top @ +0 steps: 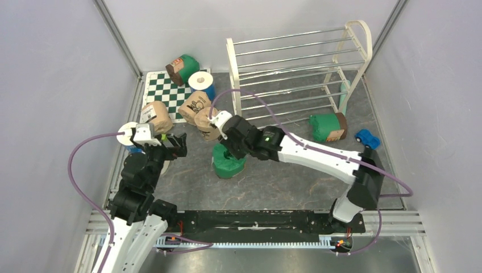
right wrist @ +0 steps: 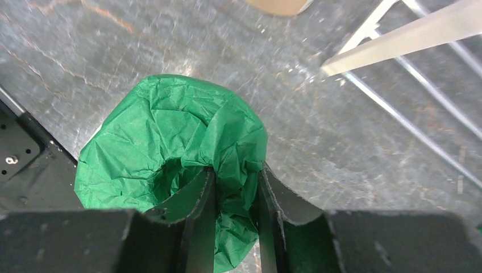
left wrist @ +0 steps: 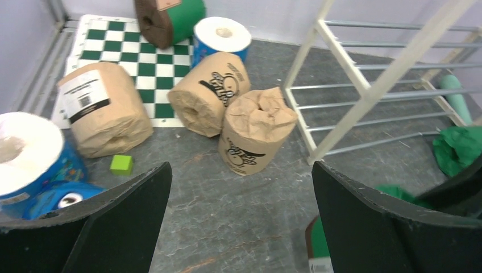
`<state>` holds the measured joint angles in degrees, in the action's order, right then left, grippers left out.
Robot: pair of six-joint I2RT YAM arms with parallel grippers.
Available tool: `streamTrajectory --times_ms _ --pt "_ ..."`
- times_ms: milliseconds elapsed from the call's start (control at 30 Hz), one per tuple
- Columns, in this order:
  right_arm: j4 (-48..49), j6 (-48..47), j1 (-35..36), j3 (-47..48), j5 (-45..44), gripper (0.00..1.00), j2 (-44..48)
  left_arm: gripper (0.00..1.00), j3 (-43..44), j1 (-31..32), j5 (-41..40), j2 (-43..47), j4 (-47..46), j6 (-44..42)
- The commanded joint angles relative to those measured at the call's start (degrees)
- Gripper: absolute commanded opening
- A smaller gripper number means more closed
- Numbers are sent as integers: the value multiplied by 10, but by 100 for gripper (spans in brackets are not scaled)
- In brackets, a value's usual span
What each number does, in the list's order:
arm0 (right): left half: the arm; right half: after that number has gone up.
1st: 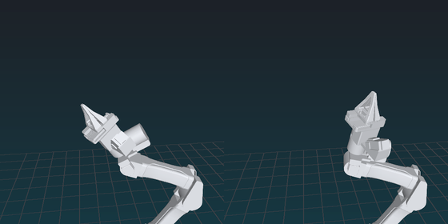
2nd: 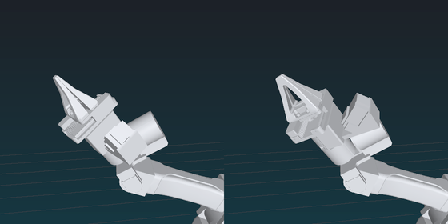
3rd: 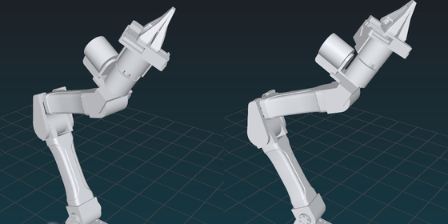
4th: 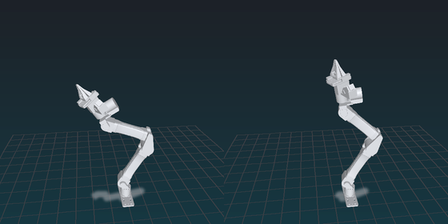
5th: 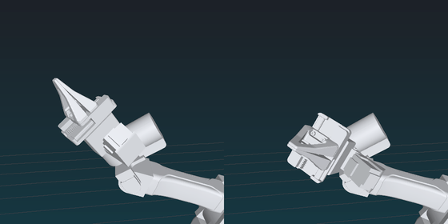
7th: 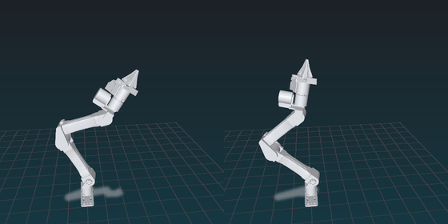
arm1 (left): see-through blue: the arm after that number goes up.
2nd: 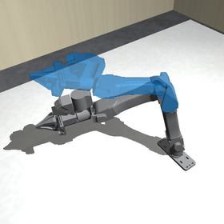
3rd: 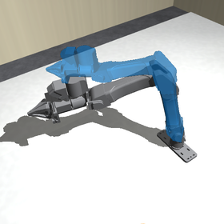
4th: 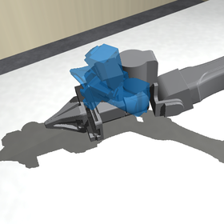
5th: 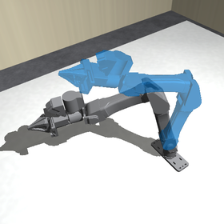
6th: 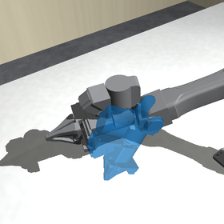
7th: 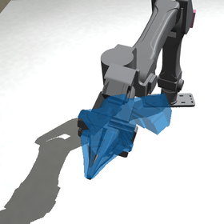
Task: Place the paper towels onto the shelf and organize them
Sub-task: Pick up the paper towel from the center of the board.
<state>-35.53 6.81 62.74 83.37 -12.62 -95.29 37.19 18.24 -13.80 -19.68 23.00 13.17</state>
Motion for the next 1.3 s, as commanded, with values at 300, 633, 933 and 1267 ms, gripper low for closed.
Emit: streamTrajectory --times_ms 300,633,933,1267 --pt "-43 -62 -100 43 -26 9 141 100 -16 2 281 -42 -89 -53" --pt "-76 -100 -192 57 11 9 186 100 -12 19 394 -77 -118 -68" --pt "-192 -116 -243 304 14 5 123 100 21 48 341 -128 -110 -83" --pt "-132 -125 -257 345 -11 2 163 100 -16 48 256 -88 -92 -97"
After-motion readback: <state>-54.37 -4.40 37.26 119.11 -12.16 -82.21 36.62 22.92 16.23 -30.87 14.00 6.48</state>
